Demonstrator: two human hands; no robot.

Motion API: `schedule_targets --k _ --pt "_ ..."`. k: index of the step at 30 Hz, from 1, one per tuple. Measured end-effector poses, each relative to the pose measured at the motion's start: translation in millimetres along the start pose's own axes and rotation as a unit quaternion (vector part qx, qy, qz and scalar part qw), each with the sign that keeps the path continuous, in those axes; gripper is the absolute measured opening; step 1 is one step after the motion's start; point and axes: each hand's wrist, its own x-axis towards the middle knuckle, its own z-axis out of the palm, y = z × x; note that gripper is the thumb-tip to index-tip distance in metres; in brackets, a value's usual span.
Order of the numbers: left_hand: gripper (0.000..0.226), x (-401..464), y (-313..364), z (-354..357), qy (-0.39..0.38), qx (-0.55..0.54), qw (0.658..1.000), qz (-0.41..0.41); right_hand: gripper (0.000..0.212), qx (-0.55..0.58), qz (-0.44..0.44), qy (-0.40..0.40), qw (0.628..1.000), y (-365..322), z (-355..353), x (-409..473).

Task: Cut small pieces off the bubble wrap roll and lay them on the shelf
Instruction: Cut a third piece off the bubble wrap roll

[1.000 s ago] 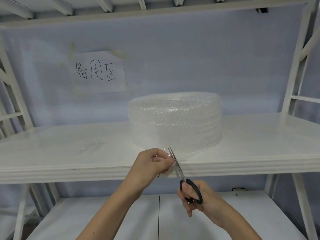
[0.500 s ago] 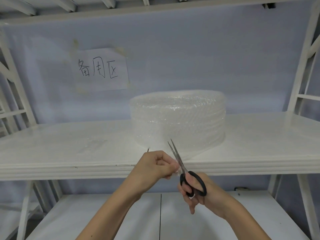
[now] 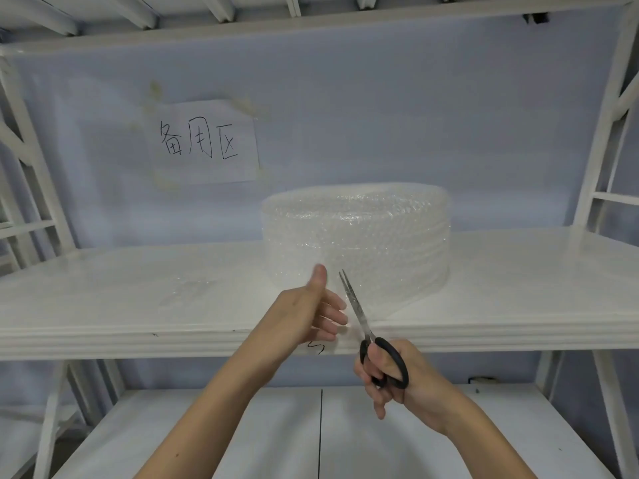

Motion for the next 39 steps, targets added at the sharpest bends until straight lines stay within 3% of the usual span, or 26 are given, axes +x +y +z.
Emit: schedule_targets --k 2,5,7,18,24,31,39 --pt "0.059 0 2 4 0.002 -0.007 1.0 -0.001 0.053 -0.001 0.0 0.003 1.0 0 0 0" --pt "0.032 -1 -2 8 -0.004 0.08 0.995 0.063 0.052 -0.01 0.004 0.005 1.0 -2 0 -1" --pt "0.026 -1 -4 10 -0.004 0.096 0.992 0.083 0.051 -0.011 0.01 0.006 1.0 -3 -1 -1" --pt "0.03 -5 -6 18 -0.035 0.087 0.989 0.115 0.064 0.002 0.013 -0.006 1.0 -11 -3 6" --pt "0.032 -5 -4 10 -0.036 0.082 0.99 0.107 0.057 -0.047 0.001 0.017 0.999 -15 -5 10" --pt "0.029 -6 -8 9 -0.096 0.09 0.987 0.097 0.062 -0.041 -0.01 0.006 0.999 -29 -4 15" --pt "0.027 -8 -10 6 -0.109 0.089 0.986 0.093 0.066 -0.064 -0.017 0.025 0.998 -39 0 24"
